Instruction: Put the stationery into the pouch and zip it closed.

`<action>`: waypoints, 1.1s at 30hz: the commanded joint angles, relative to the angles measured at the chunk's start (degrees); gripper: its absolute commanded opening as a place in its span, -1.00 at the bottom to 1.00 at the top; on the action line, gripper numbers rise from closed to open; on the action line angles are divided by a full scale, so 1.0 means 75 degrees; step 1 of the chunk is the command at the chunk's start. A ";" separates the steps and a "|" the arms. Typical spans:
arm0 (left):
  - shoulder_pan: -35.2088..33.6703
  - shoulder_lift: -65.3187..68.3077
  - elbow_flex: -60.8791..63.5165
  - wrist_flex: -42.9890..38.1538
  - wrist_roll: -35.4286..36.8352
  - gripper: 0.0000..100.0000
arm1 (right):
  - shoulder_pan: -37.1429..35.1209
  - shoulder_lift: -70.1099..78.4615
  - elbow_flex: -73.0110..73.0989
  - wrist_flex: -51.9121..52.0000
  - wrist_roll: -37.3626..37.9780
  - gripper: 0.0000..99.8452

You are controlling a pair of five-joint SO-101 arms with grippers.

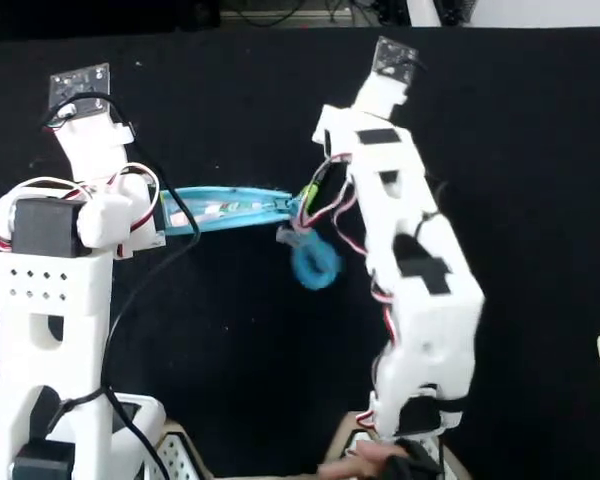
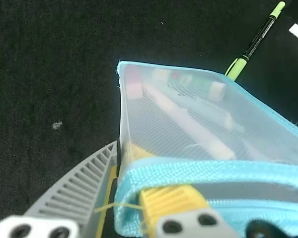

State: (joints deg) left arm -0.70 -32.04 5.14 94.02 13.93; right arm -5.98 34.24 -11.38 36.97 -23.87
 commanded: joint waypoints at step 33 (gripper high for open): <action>-0.0088 0.0047 0.0029 -0.0047 0.0082 -0.94 | 0.1313 0.5081 -1.1212 0.6623 0.2344 -0.98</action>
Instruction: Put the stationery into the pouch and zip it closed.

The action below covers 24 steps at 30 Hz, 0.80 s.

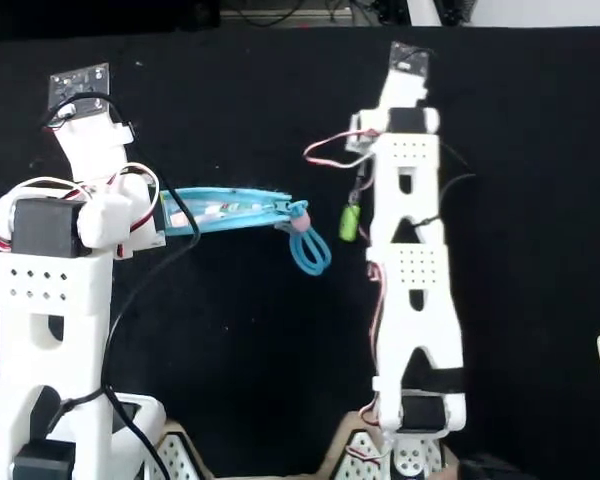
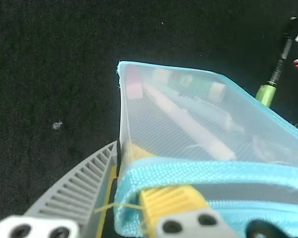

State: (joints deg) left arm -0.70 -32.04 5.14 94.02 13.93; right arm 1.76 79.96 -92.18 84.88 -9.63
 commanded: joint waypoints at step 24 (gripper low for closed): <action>-0.0088 0.0047 0.0029 -0.0047 0.0082 -0.94 | 0.0457 -0.1647 0.1659 0.2180 0.4255 -0.48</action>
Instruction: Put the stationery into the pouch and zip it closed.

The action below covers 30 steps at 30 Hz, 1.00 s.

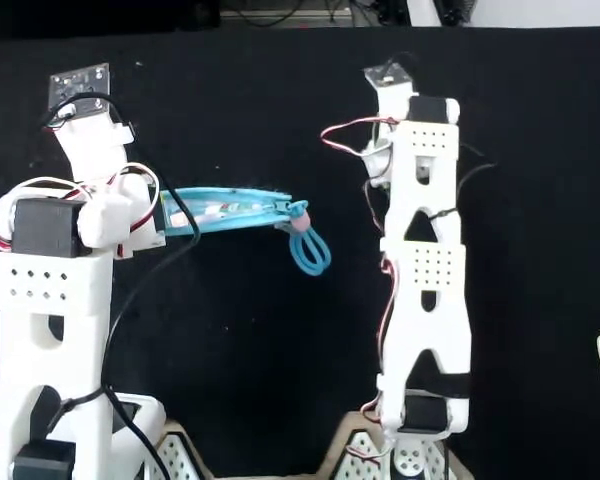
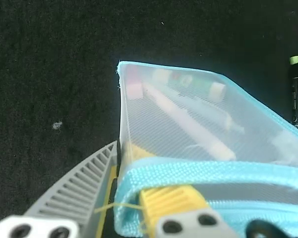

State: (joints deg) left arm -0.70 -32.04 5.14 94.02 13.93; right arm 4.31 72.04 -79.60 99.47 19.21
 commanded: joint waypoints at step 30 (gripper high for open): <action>-0.0088 0.0047 0.0041 -0.0035 0.0082 -0.94 | 0.0762 -0.2069 -0.0486 0.0258 -0.0574 -0.98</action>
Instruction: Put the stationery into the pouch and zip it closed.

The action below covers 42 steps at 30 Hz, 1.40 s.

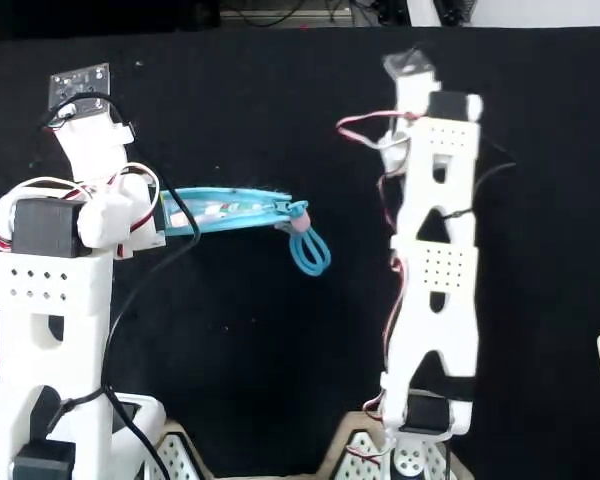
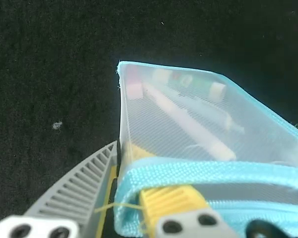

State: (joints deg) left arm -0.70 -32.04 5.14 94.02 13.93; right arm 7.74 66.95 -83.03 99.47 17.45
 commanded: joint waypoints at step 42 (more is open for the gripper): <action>-0.0088 0.0047 0.0041 -0.0035 0.0082 -0.94 | -0.6341 -1.5783 0.9125 -0.3341 -0.3001 -0.98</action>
State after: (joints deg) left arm -0.70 -32.04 5.14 94.02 13.93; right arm -37.10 -51.38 -16.92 79.78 -4.44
